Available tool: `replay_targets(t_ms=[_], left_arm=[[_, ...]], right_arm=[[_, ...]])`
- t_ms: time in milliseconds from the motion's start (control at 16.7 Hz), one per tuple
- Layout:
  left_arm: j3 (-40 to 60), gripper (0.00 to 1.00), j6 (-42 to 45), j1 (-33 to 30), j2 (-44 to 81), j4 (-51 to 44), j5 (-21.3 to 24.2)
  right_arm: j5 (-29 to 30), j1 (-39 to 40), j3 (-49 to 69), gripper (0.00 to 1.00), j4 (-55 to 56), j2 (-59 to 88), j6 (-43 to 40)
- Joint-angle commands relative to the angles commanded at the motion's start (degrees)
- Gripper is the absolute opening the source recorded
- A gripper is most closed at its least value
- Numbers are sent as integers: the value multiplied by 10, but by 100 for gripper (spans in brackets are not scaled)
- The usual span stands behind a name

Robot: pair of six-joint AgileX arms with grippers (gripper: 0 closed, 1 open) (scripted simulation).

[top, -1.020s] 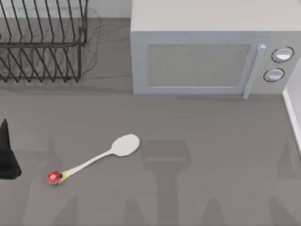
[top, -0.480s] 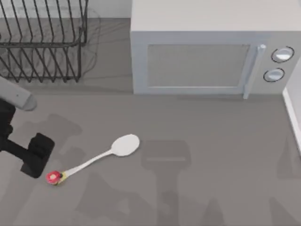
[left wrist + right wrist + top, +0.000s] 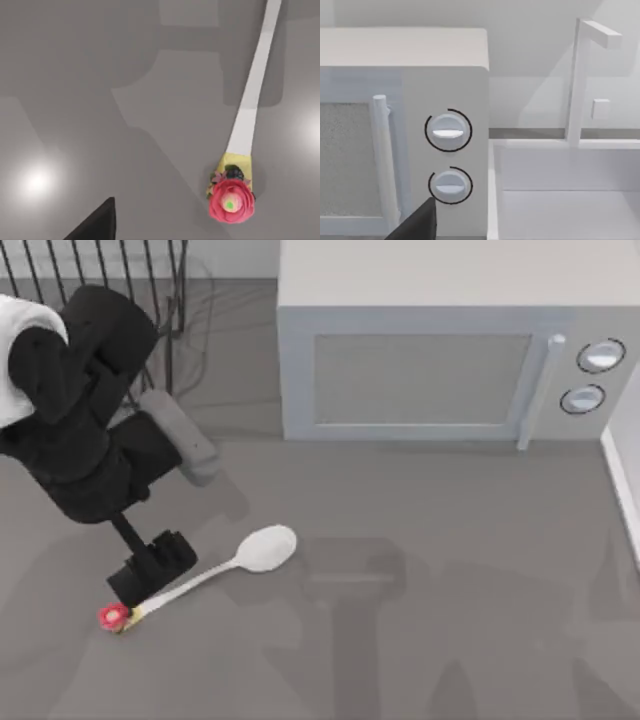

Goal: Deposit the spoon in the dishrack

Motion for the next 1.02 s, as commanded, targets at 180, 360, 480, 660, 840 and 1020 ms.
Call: replay_targets(t_ms=[180,360,480,660,840,1020], left_arm=[[67,100,30,-22,85,-47,0],[98,100,44,-31,118,-67,0],[98,100,44,-32,119,-68,0],[97,100,44,-29,117,-66,0],[82,100,45,-30,129,-44,0],[46,100,46,-31,159,26,0]], right_arm=[[0,0,0,100,0,0,0],[0,0,0,100,0,0,0],[0,0,0,100,0,0,0],[0,0,0,100,0,0,0],[0,0,0,100,0,0,0],[0,0,0,100,0,0,0]])
